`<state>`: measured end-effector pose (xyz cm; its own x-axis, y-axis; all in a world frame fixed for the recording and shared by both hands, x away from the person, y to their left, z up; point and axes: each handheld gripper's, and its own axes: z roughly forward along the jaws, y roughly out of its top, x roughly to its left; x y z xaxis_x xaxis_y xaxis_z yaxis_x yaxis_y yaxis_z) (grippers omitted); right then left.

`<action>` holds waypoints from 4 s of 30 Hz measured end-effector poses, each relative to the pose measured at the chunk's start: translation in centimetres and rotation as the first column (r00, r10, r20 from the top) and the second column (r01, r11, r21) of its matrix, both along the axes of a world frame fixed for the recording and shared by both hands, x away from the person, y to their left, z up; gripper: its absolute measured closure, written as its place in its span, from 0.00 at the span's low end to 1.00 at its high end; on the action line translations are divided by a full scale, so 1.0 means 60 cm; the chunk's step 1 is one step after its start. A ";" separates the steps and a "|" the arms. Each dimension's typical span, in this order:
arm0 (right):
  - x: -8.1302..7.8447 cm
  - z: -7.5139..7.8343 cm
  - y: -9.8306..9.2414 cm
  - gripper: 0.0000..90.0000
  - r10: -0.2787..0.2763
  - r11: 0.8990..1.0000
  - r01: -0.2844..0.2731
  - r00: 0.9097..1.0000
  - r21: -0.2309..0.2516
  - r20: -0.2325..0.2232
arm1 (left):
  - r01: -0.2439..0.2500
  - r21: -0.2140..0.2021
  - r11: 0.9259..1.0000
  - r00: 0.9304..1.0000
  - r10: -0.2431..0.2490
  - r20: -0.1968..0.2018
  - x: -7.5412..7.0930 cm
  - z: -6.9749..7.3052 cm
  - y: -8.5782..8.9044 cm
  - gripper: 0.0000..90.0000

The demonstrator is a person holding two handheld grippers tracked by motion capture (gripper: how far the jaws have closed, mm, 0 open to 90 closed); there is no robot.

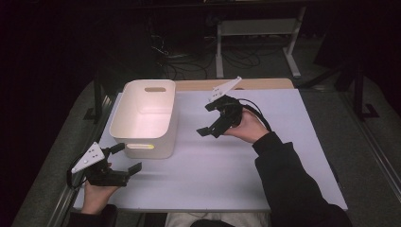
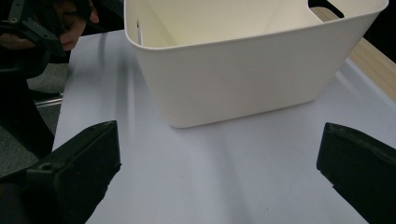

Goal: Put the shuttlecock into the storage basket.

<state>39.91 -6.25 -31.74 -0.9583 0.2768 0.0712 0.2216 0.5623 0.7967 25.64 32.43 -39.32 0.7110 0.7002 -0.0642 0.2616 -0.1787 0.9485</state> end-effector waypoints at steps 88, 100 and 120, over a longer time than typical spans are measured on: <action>-0.072 -0.097 -0.219 0.00 -0.249 0.964 0.254 0.966 0.078 -0.067 | -0.009 -0.001 1.000 1.000 0.009 -0.002 -0.001 0.000 0.001 0.00; -0.082 -0.115 -0.237 0.00 -0.282 0.955 0.287 0.957 0.069 -0.072 | 0.000 0.002 1.000 1.000 0.000 -0.009 0.000 0.000 -0.001 0.00; -0.114 -0.141 -0.309 0.00 -0.396 0.909 0.401 0.916 0.110 -0.069 | -0.007 -0.004 1.000 1.000 0.007 -0.006 -0.001 0.000 0.001 0.00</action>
